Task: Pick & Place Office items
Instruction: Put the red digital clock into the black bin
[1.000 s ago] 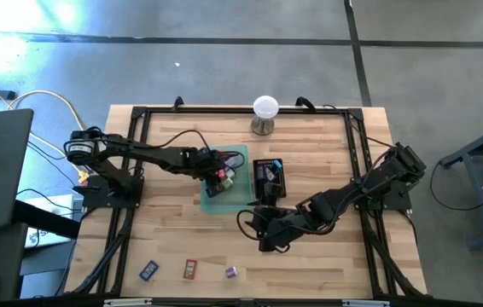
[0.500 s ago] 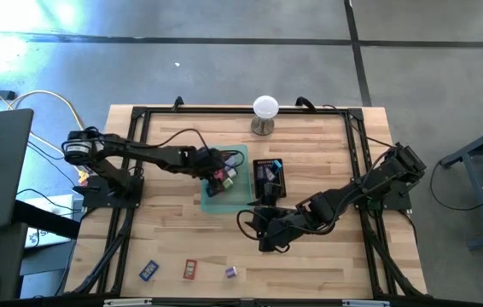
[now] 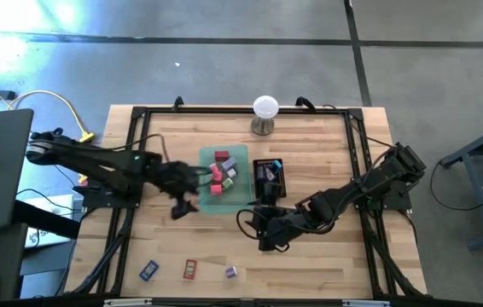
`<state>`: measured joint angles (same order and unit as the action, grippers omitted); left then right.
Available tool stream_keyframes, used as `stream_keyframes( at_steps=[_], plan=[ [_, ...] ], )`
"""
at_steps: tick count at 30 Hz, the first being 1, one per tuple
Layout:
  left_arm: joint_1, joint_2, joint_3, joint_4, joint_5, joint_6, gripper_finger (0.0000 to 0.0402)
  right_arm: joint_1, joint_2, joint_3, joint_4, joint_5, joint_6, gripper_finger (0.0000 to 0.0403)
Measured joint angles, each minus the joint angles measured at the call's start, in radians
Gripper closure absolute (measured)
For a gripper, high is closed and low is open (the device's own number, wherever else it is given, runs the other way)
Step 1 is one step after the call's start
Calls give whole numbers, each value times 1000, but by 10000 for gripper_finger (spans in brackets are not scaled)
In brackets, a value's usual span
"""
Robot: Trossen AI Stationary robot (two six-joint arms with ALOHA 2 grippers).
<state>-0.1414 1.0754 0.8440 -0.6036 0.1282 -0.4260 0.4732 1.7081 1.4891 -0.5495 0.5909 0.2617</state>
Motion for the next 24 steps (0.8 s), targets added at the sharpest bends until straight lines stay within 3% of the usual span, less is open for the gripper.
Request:
stream_keyframes(
  at_steps=[4, 9, 12, 19, 24],
  plan=[
    [-135, -49, -2, -71, 33, -129, 101, -16, 0, 0, 0, 0, -1, 176],
    [-302, -42, -3, -78, -104, -378, 101, -32, 15, 0, 7, -8, 7, 176],
    [-372, -19, -3, -79, -159, -564, 101, -36, 30, -1, 4, -38, 14, 176],
    [-524, 60, -3, -70, -206, -798, 101, -46, 86, 1, 50, -99, 42, 176],
    [-604, 144, -3, -48, -241, -1082, 101, -40, 100, 2, 83, -122, 26, 176]
  ],
)
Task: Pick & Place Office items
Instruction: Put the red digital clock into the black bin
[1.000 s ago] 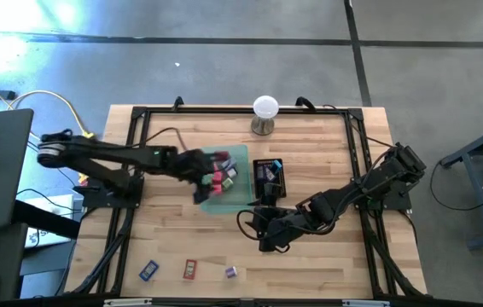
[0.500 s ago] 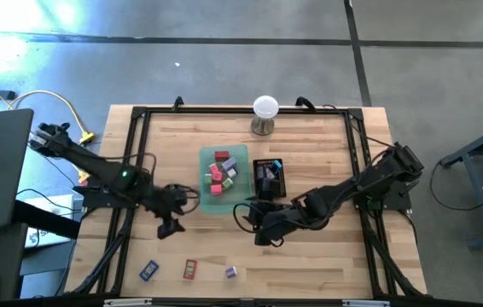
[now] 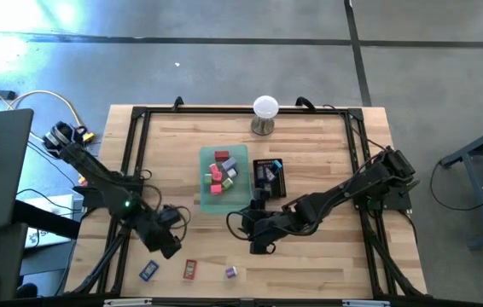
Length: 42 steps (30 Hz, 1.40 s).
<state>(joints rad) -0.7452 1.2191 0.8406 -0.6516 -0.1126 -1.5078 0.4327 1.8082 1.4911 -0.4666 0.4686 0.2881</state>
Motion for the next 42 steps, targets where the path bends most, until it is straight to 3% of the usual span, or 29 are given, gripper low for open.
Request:
stream_keyframes(
  at_steps=[6, 17, 27, 42],
  plan=[
    [-33, 113, 0, 97, -21, -116, 101, -1, 1, -2, 15, -5, -4, 176],
    [-22, 291, 0, 287, 81, -191, 101, 7, 1, -2, 39, -59, 3, 176],
    [-25, 317, 1, 462, 54, -168, 101, 19, 1, -2, 53, -60, 4, 176],
    [-16, 398, 0, 469, 92, -300, 101, 47, 1, -2, 53, -114, 4, 176]
  ],
)
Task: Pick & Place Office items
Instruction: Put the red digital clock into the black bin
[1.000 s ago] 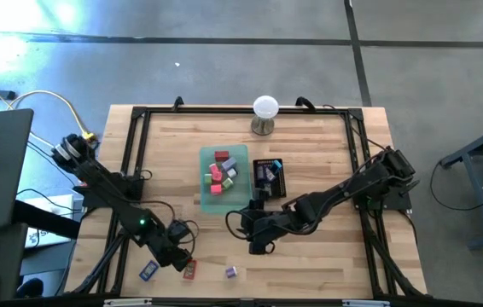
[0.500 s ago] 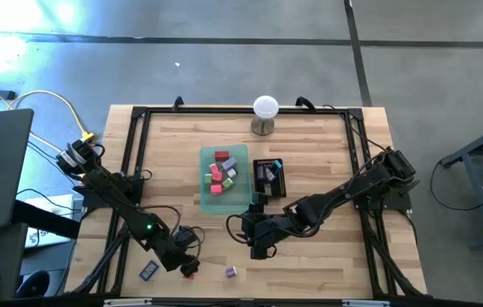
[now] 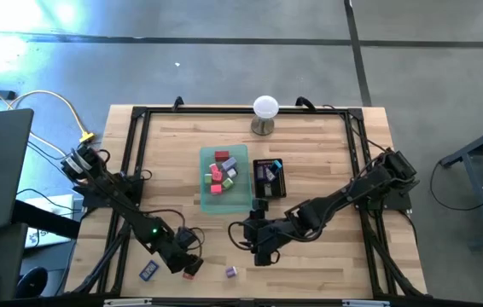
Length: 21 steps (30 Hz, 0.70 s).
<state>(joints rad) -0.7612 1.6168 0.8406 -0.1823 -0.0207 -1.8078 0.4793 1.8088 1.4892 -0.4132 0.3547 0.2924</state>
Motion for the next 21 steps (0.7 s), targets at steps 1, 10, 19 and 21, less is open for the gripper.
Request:
stream_keyframes(
  at_steps=[1, 10, 19, 21],
  plan=[
    [0, 3, 0, 0, 8, -8, 101, 3, 0, 0, -1, 1, 0, 176],
    [2, 15, 0, 7, 7, -79, 101, 26, 0, 0, -1, 1, 0, 176],
    [2, 44, 4, 10, 31, -110, 101, 32, 0, 0, -3, 1, 0, 176],
    [2, 55, 5, 8, 31, -112, 101, 32, -1, 0, -3, 1, 0, 176]
  ],
)
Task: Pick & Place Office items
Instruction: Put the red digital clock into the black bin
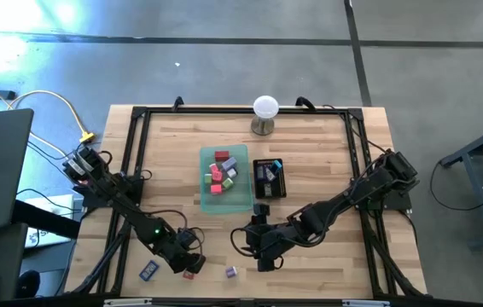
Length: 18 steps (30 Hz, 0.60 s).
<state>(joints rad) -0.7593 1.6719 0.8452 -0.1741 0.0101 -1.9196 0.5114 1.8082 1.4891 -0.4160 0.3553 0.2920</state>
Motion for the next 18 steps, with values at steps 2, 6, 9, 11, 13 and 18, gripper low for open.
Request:
stream_keyframes(
  at_steps=[2, 6, 9, 11, 13, 18],
  plan=[
    [0, 11, 0, -3, 0, -15, 101, 1, 0, 0, 0, 0, 0, 176],
    [2, 44, 0, -18, 8, -19, 101, 4, 0, 0, -1, 0, 1, 176],
    [14, 54, 0, -39, 40, -21, 101, 8, 0, 0, -1, 0, 0, 176],
    [17, 56, 1, -57, 47, -26, 101, 11, 0, 0, 0, 0, 0, 176],
    [19, 56, 1, -73, 53, -48, 101, 13, 0, 0, 0, 0, 0, 176],
    [25, 57, 1, -86, 80, -67, 101, 21, 0, 0, 0, 0, 0, 176]
  ],
)
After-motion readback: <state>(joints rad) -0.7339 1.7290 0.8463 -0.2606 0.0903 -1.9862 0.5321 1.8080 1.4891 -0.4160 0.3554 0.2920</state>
